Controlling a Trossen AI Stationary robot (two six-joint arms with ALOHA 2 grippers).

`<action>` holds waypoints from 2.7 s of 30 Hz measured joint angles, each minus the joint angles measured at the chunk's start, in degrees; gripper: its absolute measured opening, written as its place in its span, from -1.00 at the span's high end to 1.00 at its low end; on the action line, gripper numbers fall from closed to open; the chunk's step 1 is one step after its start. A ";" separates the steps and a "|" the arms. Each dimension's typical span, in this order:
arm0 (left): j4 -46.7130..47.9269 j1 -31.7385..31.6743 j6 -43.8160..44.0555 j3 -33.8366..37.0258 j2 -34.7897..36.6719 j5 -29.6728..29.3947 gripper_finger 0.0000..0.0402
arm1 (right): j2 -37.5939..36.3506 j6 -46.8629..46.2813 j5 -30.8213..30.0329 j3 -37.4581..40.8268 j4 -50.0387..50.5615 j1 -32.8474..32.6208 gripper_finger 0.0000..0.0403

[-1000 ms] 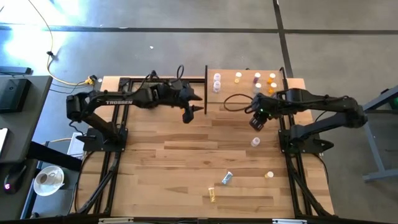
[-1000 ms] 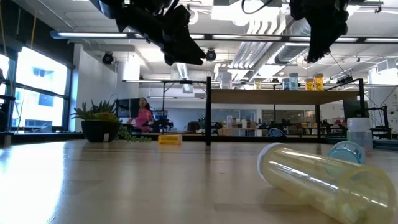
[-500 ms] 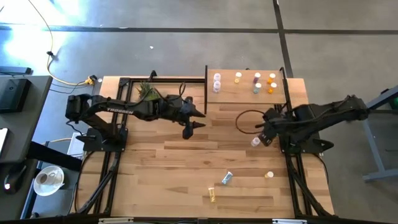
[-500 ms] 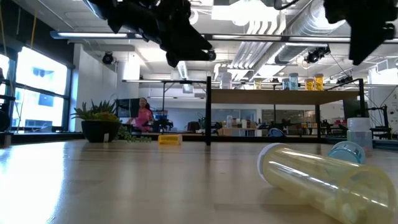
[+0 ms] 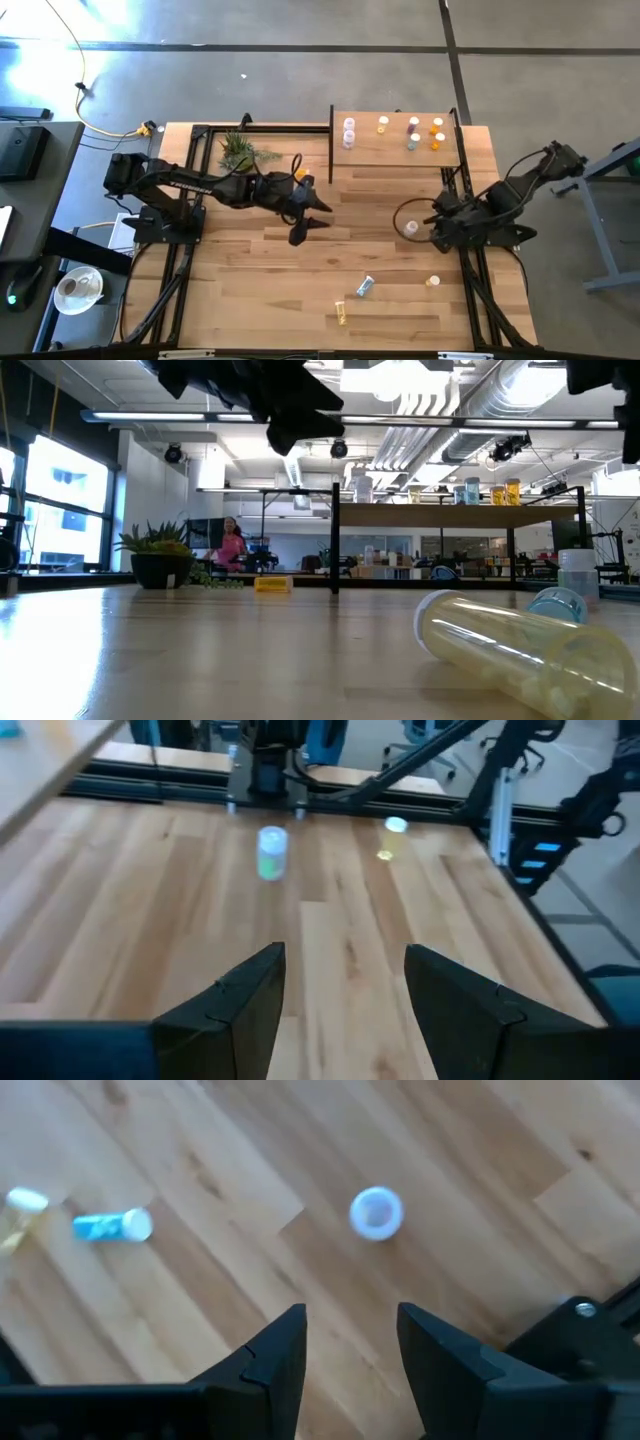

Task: Pick and place medicine bottles onto shelf by color
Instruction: Put the right yellow pill bottle aligned with the other yellow pill bottle on the shelf

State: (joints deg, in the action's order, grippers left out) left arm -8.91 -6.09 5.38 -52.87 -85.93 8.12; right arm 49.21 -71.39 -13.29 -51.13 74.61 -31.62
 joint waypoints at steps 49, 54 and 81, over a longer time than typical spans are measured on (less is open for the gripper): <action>0.04 6.19 4.97 -0.01 0.00 0.04 0.02 | 27.96 -20.76 12.89 0.00 -16.19 -18.05 0.00; 0.02 6.19 4.97 0.00 0.00 0.04 0.02 | 30.27 -21.18 13.19 0.00 -16.70 -18.08 0.00; 0.04 5.93 5.03 0.00 0.00 0.06 0.02 | 34.43 -21.18 15.05 0.00 -18.31 -17.75 0.47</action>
State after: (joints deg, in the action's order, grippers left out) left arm -8.86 -0.16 10.41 -52.87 -85.93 8.18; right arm 83.64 -92.57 1.76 -51.13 56.30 -49.37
